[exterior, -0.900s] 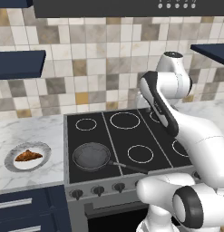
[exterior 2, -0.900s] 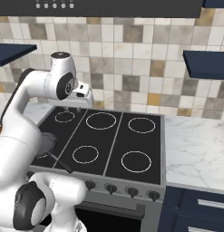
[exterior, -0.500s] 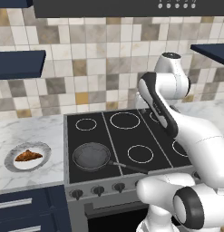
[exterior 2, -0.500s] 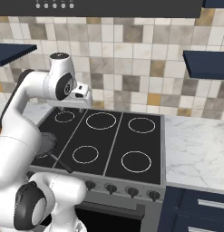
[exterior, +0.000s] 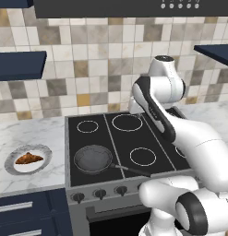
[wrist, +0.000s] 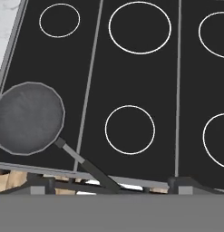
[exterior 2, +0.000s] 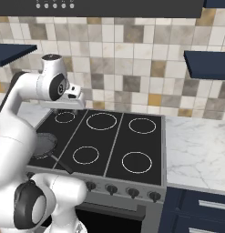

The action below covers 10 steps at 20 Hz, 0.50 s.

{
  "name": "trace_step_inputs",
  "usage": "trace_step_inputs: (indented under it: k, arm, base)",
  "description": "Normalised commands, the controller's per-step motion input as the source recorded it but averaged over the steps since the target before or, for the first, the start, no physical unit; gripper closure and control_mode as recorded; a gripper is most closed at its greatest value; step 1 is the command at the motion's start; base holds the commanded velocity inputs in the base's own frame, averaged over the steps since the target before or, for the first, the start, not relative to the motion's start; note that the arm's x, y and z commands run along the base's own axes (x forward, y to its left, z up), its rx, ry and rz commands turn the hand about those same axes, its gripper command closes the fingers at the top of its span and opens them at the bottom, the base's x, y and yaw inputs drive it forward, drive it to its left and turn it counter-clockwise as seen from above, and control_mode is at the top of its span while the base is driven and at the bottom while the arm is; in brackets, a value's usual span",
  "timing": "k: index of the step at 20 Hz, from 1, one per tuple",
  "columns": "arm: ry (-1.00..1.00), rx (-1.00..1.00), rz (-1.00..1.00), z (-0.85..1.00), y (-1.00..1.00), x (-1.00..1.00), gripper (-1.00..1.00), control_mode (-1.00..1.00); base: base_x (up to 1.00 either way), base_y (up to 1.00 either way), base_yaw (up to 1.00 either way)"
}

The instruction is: Pick the croissant and place it on the pan. Then turn on the stove to warm the croissant.

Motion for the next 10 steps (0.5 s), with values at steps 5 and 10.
trace_step_inputs:
  k: [5,10]
  arm:
    - [0.0,0.0,0.04,-0.05,0.37,-0.05,-1.0,-1.0]
    - [0.0,0.0,0.05,-0.08,0.42,0.0,-1.0,-1.0]
  base:
    - [0.0,0.0,0.0]
    - [0.0,0.0,0.0]
